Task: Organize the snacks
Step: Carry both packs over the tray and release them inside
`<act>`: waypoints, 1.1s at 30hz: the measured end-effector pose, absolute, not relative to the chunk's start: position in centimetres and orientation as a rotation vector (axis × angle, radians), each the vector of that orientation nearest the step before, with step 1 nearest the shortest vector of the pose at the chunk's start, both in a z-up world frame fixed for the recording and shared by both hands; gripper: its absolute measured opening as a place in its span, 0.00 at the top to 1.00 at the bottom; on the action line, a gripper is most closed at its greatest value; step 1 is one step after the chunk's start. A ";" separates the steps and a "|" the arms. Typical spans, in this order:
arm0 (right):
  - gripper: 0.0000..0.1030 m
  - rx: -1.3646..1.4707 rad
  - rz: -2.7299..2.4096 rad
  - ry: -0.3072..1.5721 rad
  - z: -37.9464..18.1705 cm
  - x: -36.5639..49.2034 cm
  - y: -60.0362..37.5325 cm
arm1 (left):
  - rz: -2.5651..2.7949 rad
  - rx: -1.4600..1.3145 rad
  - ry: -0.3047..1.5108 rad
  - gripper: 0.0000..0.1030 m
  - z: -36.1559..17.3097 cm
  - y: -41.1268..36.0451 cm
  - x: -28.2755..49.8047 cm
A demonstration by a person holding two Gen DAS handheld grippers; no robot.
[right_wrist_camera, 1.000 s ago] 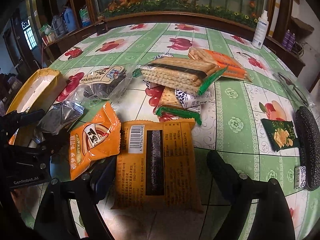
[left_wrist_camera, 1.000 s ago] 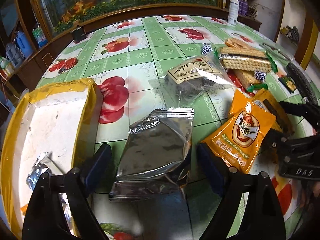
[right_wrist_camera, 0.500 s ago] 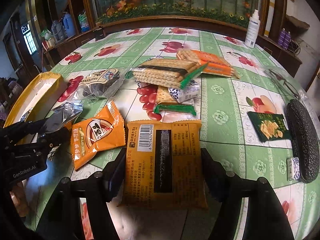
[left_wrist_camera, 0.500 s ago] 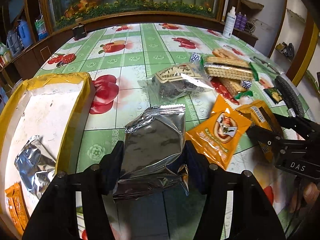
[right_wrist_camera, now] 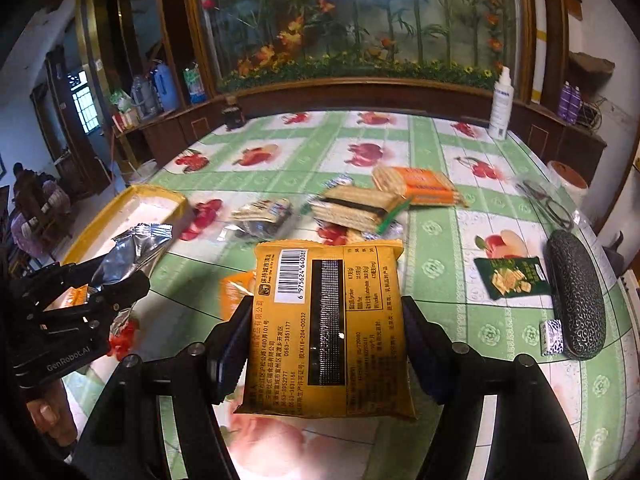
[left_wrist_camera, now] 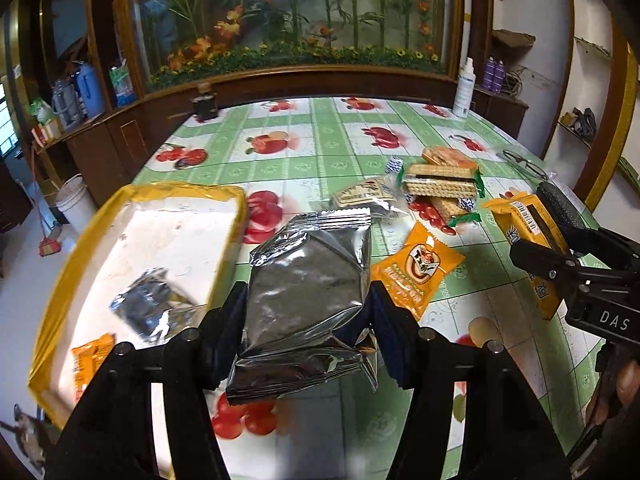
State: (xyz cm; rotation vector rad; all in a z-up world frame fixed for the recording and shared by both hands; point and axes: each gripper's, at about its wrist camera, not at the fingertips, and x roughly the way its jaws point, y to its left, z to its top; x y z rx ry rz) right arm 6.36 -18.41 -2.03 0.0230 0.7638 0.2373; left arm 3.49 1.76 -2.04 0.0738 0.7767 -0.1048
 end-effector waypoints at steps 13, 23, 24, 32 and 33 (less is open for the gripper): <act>0.31 -0.012 0.422 0.726 0.1 5.6 -10.4 | 0.061 -0.009 0.737 0.43 -0.6 9.1 0.8; 0.31 -0.026 0.544 0.703 0.3 6.6 -4.3 | 0.144 -0.074 0.713 0.43 -0.6 13.6 0.2; 0.31 -0.033 0.553 0.703 0.2 6.8 -3.7 | 0.150 -0.078 0.714 0.43 -0.7 13.9 0.2; 0.31 -0.060 0.625 0.718 -0.5 8.9 0.9 | 0.196 -0.112 0.733 0.43 -1.8 16.4 0.3; 0.31 -0.063 0.636 0.729 -0.8 9.4 1.6 | 0.200 -0.113 0.739 0.43 -1.9 16.6 0.3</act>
